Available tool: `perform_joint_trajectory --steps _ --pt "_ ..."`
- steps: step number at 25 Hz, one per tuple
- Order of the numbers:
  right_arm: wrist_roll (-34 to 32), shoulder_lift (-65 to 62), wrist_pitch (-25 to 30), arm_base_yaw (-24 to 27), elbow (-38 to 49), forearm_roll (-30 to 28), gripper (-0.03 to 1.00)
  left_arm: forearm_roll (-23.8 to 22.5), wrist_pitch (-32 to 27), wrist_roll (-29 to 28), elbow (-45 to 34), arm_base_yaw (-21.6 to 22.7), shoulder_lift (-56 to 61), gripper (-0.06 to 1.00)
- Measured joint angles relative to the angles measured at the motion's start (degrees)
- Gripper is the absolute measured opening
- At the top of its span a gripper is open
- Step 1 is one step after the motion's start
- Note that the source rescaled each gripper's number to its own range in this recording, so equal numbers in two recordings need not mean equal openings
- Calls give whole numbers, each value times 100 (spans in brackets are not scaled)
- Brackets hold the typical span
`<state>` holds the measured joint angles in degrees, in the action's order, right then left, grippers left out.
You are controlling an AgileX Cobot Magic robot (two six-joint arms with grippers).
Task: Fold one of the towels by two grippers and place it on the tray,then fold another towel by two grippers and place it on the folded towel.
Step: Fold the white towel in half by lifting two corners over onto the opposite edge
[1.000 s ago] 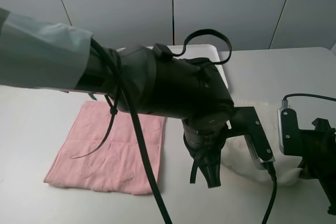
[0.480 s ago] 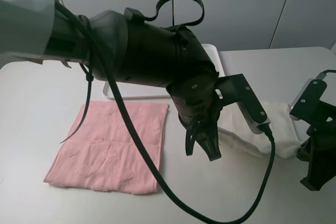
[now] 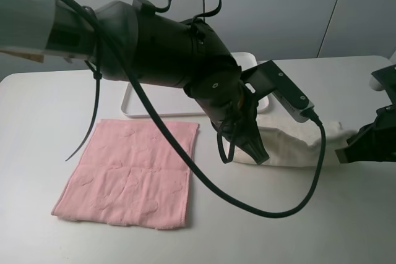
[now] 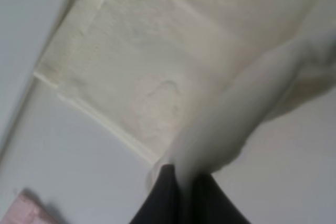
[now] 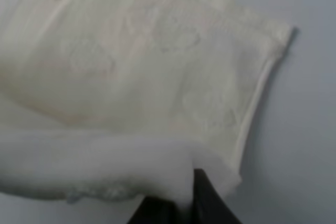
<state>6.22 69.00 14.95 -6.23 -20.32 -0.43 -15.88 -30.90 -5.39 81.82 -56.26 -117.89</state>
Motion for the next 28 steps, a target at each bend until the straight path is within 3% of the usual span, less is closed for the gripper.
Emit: perform_joint_trajectory --steps 4,12,22,24,25,26,28 --pt "-622 263 -21 254 -228 -24 0 0 121 -137 0 310 0 0" --pt "-745 971 -71 290 -555 -24 0 -55 310 -151 156 480 -67 0" --pt "-902 1365 -956 293 -638 -39 1 -354 -106 -173 899 480 -686 0" --pt "-854 1503 -1103 293 -650 -39 9 -412 -106 -184 914 480 -698 3" --pt "-796 1559 -1170 293 -650 -39 19 -464 -106 -215 924 480 -698 9" --pt "-704 1590 -1200 293 -654 -39 30 -506 -106 -260 924 480 -698 16" --pt "-622 1630 -1342 293 -654 -39 65 -552 -115 -327 924 504 -698 42"
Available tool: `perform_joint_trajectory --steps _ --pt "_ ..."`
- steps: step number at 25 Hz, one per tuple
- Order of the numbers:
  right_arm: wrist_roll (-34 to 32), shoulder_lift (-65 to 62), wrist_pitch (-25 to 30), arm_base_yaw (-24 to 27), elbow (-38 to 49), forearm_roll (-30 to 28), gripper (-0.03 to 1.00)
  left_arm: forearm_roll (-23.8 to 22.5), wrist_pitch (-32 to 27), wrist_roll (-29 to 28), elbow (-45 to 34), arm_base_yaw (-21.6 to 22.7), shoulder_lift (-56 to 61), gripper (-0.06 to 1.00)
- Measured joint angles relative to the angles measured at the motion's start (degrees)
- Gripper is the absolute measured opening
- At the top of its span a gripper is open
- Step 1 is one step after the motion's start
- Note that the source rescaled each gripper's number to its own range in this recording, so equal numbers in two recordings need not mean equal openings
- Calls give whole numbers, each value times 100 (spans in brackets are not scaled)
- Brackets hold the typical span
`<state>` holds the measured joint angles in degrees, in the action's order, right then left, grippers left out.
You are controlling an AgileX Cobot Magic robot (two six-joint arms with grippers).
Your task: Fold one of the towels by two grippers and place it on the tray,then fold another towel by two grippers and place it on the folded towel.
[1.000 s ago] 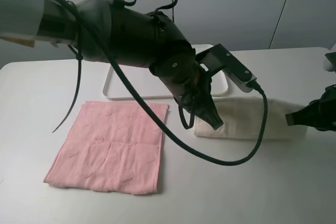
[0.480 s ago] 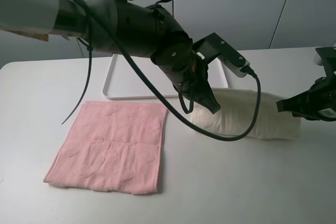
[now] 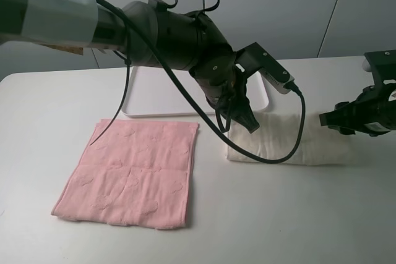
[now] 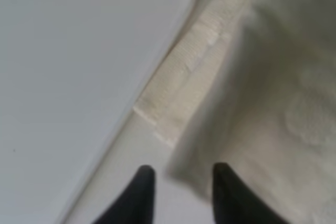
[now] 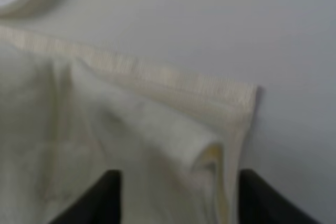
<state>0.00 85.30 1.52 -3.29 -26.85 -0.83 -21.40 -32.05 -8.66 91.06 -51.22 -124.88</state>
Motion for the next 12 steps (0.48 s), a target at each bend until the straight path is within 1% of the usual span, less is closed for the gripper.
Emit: perform_joint_trajectory --steps 1,2,3,4,6,9,12 --pt "0 0 -79 0 0 19 82 -11 0 -56 0 14 0 61" --pt "31 0 -152 0 -9 83 91 -27 0 -165 0 38 0 81" --pt "31 0 -152 0 -21 201 96 -39 -14 -290 0 51 0 90" --pt "43 0 -152 0 -34 327 98 -39 -58 -348 12 92 0 95" --pt "43 10 157 0 -165 466 100 42 -235 -427 87 151 0 97" --pt "43 10 1046 10 -643 505 100 414 -514 -462 322 295 0 97" --pt "-111 12 1978 131 -1345 505 100 1035 -974 -473 765 476 -79 97"
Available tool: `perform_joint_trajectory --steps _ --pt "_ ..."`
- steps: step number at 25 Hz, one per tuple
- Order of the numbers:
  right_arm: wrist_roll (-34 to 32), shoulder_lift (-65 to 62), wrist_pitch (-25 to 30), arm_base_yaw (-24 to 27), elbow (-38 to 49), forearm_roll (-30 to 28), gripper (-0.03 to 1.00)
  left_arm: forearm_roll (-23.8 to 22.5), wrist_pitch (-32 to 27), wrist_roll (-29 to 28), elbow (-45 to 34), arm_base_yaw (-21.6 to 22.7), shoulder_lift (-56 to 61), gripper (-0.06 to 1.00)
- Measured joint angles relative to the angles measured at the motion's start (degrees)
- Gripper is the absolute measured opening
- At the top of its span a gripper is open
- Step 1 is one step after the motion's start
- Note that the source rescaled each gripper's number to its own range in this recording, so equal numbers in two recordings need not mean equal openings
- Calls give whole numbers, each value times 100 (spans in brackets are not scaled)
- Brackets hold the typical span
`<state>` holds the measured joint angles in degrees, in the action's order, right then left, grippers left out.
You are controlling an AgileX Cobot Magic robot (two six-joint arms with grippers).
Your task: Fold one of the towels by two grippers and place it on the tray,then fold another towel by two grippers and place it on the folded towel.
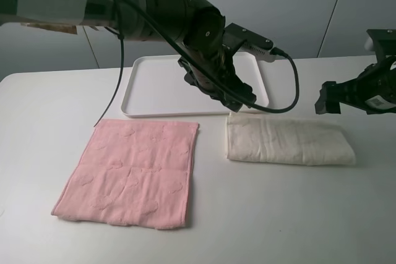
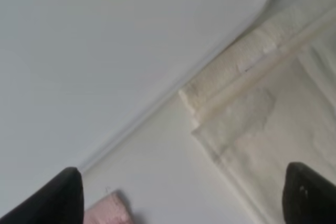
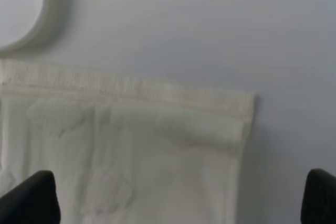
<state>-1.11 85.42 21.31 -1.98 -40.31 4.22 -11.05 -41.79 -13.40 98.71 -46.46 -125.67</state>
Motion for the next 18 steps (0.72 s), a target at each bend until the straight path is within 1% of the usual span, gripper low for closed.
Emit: perform_joint_trajectory --steps 3,6,8,10,13,18 --pt "-70 0 880 238 -556 12 100 500 -767 0 585 153 -265 95" --pt "-82 0 1467 448 -812 12 100 647 -1556 10 1148 196 -682 88" --pt "-82 10 1729 508 -848 -14 100 748 -1930 22 1487 196 -1033 84" --pt "-82 66 1987 508 -848 -14 100 900 -2079 22 1695 196 -1286 85" --pt "-82 272 2247 508 -848 12 100 1105 -2082 22 1846 196 -1474 89" --pt "-82 655 2326 532 -856 92 100 1203 -2072 -11 1847 196 -1588 90"
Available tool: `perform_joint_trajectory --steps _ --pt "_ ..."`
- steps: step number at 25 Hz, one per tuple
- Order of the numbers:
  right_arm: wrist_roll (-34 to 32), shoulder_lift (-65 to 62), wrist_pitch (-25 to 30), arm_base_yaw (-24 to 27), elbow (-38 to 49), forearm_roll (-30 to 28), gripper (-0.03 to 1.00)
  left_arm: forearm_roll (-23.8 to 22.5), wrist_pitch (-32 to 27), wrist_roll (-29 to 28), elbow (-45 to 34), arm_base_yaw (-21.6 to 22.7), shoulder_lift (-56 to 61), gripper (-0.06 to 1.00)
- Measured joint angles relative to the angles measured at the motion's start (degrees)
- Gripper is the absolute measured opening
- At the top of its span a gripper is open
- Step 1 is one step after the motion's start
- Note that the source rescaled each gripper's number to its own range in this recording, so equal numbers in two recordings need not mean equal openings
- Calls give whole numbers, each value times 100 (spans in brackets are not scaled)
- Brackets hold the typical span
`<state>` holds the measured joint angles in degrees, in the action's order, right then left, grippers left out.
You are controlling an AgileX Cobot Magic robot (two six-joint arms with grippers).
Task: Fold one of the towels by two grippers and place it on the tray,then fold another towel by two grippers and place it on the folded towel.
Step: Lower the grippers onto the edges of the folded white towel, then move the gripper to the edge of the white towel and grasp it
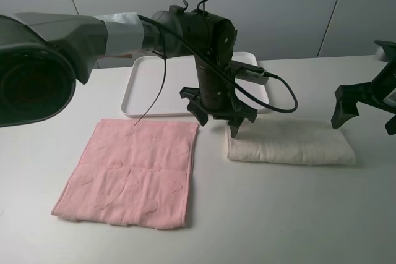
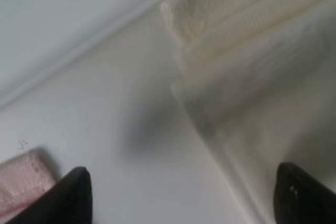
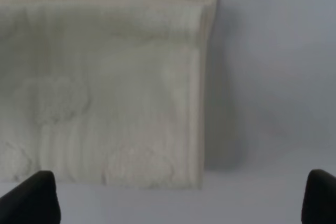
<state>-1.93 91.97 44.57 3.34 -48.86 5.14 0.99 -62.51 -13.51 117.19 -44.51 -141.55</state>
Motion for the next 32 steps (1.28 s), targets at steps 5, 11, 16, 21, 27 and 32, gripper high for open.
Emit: perform_joint_trajectory --steps 5,11,16,21,27,32 --pt "0 391 0 0 -5 12 100 0 -91 -197 0 0 -154 90" --pt "0 544 -105 0 -63 12 100 -20 -147 -391 10 0 -163 90" --pt "-24 553 -329 0 -111 -3 100 -24 -147 -415 10 0 -163 90" --pt "-38 856 -79 152 -533 -2 100 -33 -147 -427 10 0 -163 90" --pt "104 1391 136 284 -791 11 97 -99 -158 -427 10 0 -163 90" --pt "144 1683 158 284 -795 11 96 -99 -171 -427 22 0 -163 90"
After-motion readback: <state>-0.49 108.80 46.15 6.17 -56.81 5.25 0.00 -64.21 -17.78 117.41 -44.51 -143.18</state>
